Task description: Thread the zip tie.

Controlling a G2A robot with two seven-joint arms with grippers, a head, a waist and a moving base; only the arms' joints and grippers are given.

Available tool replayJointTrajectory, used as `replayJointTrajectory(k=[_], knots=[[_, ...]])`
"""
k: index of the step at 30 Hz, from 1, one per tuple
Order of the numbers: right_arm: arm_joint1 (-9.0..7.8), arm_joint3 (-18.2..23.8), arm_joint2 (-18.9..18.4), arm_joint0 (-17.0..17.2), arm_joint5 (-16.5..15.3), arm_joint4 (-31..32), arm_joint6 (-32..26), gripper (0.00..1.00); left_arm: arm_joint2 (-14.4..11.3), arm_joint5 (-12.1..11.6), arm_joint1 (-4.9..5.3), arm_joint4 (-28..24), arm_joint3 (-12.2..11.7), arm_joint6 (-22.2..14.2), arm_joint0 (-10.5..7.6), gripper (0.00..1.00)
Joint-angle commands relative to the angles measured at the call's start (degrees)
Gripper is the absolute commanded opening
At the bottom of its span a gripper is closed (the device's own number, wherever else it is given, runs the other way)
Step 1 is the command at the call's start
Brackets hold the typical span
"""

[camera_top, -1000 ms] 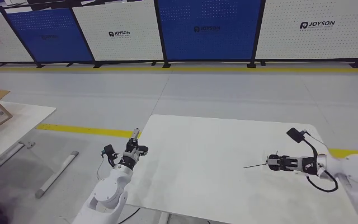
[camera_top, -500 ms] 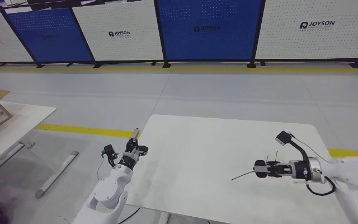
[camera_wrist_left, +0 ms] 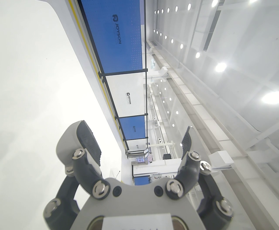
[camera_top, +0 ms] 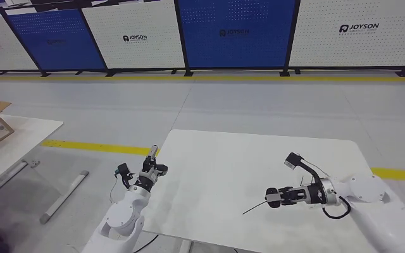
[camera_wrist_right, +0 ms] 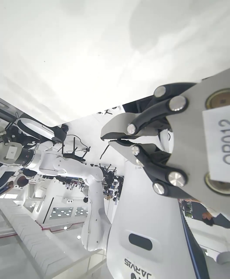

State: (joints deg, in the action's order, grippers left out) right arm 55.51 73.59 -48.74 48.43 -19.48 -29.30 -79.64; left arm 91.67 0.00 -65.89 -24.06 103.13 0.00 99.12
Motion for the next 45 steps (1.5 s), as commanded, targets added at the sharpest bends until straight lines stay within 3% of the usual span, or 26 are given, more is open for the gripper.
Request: replayJointTrajectory(k=[1, 3, 5, 9, 14, 17, 33, 35, 39, 45], knots=[[0.00, 0.0, 0.0, 0.0, 0.0, 0.0, 0.0, 0.00, 0.0, 0.0, 0.00, 0.0, 0.0, 0.0, 0.00, 1.00], [0.00, 0.0, 0.0, 0.0, 0.0, 0.0, 0.0, 0.00, 0.0, 0.0, 0.00, 0.0, 0.0, 0.0, 0.00, 1.00], [-0.04, 1.0, -0.5, 0.6, 0.0, 2.9, 4.0, 0.00, 0.0, 0.0, 0.00, 0.0, 0.0, 0.0, 0.00, 1.00], [-0.39, 3.6, -4.1, 2.4, 0.0, 5.7, 8.1, 0.00, 0.0, 0.0, 0.00, 0.0, 0.0, 0.0, 0.00, 1.00], [-0.70, 8.4, -8.1, 4.7, 0.0, 15.9, 10.5, 0.00, 0.0, 0.0, 0.00, 0.0, 0.0, 0.0, 0.00, 1.00], [-0.47, 7.7, -8.9, 5.5, 0.0, 20.5, 13.0, 0.00, 0.0, 0.0, 0.00, 0.0, 0.0, 0.0, 0.00, 1.00], [-0.42, 7.4, -8.9, 5.5, 0.0, 20.7, 13.3, 0.00, 0.0, 0.0, 0.00, 0.0, 0.0, 0.0, 0.00, 1.00], [-0.42, 7.8, -9.0, 5.8, 0.4, 22.3, 15.4, 0.00, 0.0, 0.0, 0.00, 0.0, 0.0, 0.0, 0.00, 1.00], [-0.77, 12.9, -10.5, 6.8, 0.0, 29.9, 21.4, 0.00, 0.0, 0.0, 0.00, 0.0, 0.0, 0.0, 0.00, 1.00], [-1.72, 20.1, -11.1, 8.2, 0.0, 39.3, 24.5, 0.00, 0.0, 0.0, 0.00, 0.0, 0.0, 0.0, 0.00, 1.00]])
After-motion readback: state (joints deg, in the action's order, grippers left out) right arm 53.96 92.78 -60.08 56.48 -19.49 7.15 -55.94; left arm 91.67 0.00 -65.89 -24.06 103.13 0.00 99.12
